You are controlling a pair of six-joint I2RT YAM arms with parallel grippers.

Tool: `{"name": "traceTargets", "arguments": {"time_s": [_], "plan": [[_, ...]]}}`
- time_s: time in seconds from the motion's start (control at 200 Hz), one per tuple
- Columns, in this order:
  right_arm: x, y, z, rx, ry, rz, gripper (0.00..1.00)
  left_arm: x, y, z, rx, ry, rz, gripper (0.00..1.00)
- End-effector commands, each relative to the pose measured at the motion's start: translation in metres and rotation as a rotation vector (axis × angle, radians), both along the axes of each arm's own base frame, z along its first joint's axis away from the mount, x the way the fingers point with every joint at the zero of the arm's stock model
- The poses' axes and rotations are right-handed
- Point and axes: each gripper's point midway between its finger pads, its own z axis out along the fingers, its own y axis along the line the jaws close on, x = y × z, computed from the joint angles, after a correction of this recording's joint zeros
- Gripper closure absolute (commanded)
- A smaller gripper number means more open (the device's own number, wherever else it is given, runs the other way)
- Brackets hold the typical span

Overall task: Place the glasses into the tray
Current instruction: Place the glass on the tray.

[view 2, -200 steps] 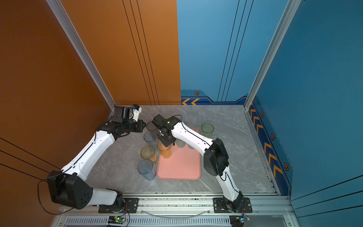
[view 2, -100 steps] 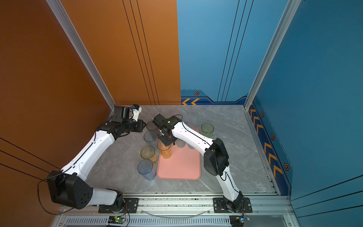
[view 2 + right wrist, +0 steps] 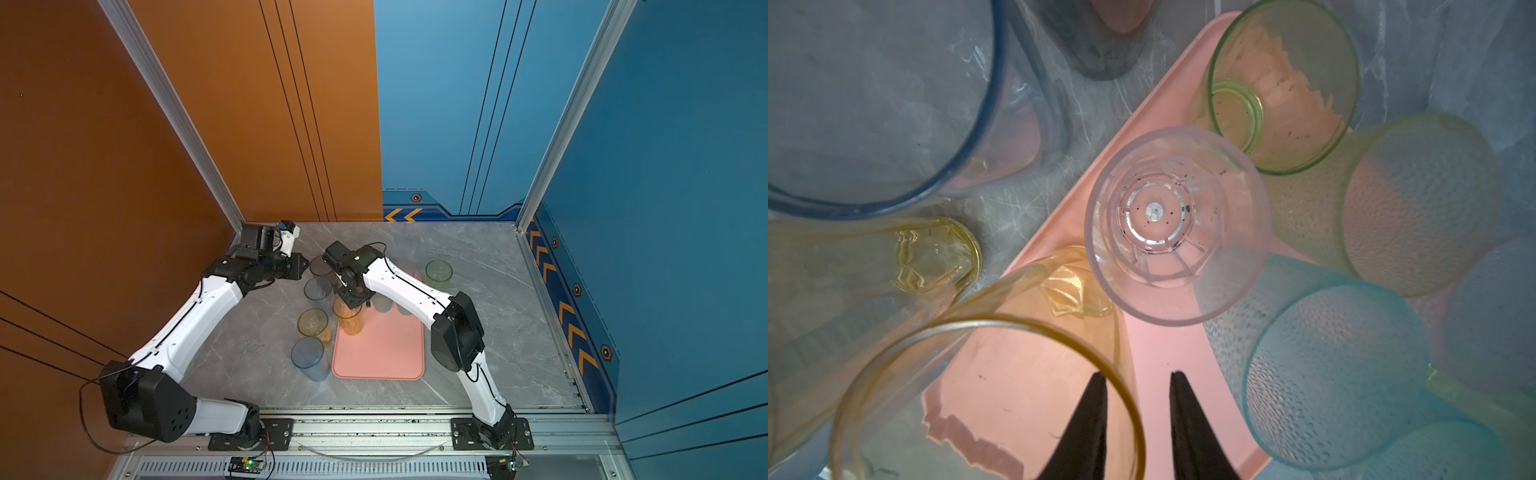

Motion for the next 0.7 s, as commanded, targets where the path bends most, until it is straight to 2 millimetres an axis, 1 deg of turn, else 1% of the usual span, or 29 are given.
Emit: {"name": "traceTargets", "arguments": {"time_s": [0.0,0.055,0.065,0.09,0.346,0.456,0.566,0.696], "plan": [[0.0,-0.005,0.023,0.023,-0.027,-0.009,0.74,-0.001,0.002,0.007,0.007,-0.008,-0.011,0.79],[0.001,-0.005,0.023,0.023,-0.027,-0.011,0.74,-0.001,0.002,0.007,0.007,-0.008,-0.012,0.79],[0.0,-0.006,0.033,0.042,-0.042,-0.012,0.74,-0.001,0.002,0.008,0.006,-0.009,-0.013,0.79],[0.0,-0.007,0.038,0.05,-0.05,-0.012,0.74,-0.001,0.002,0.007,0.007,-0.009,-0.012,0.79],[-0.001,-0.006,0.062,0.113,-0.091,-0.015,0.73,-0.001,0.003,0.008,0.01,-0.012,-0.01,0.79],[0.0,-0.011,0.075,0.139,-0.112,-0.026,0.73,-0.002,0.003,0.007,0.014,-0.01,-0.008,0.79],[0.005,-0.027,0.092,0.183,-0.15,-0.07,0.72,-0.003,0.006,0.007,0.035,-0.016,0.001,0.79],[0.015,-0.065,0.113,0.243,-0.201,-0.175,0.72,-0.004,0.008,0.009,0.056,-0.029,0.011,0.79]]}}
